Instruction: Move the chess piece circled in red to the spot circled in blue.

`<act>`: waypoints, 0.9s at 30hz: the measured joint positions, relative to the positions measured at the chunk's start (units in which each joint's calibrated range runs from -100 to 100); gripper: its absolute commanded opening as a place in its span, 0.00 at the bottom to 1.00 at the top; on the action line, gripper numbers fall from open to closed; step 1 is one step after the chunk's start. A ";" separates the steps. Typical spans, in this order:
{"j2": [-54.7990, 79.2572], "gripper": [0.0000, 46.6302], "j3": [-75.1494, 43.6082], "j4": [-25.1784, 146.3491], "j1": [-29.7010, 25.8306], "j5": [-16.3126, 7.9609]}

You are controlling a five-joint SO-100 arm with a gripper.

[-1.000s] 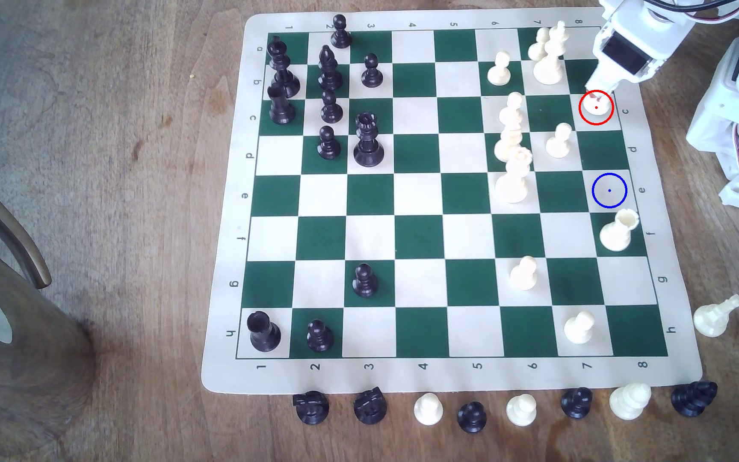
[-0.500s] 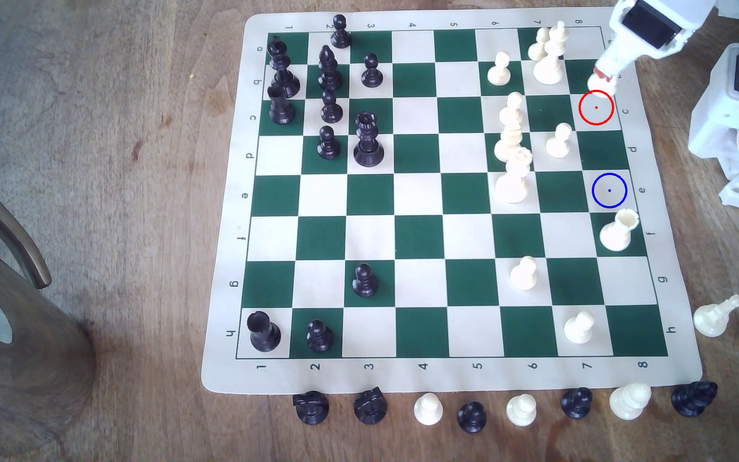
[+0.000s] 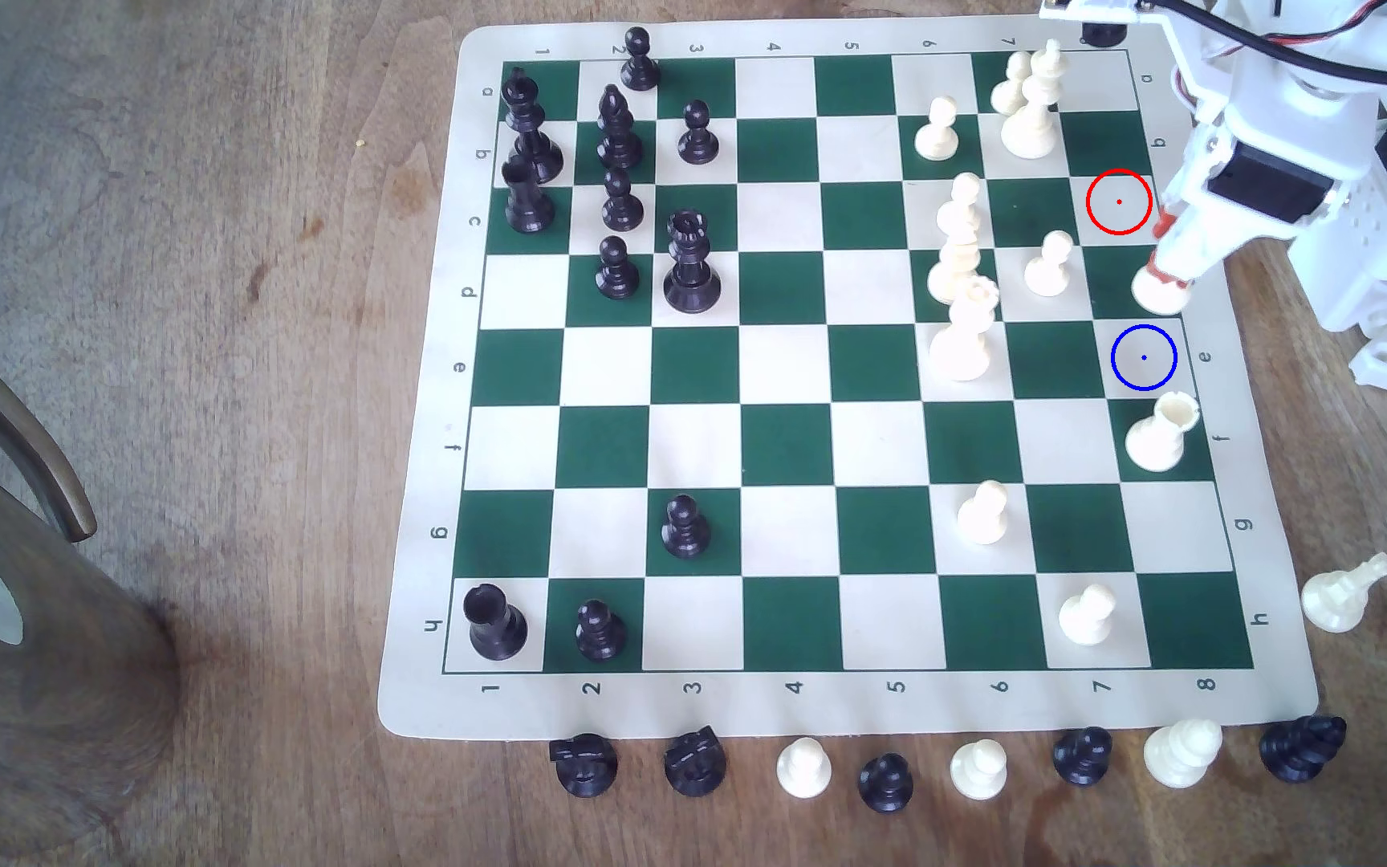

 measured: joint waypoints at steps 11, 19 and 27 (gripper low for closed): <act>5.61 0.00 9.13 -8.76 -2.51 -0.10; 10.47 0.00 11.48 -12.83 -3.24 -0.20; 10.47 0.00 11.48 -13.63 -4.57 -0.98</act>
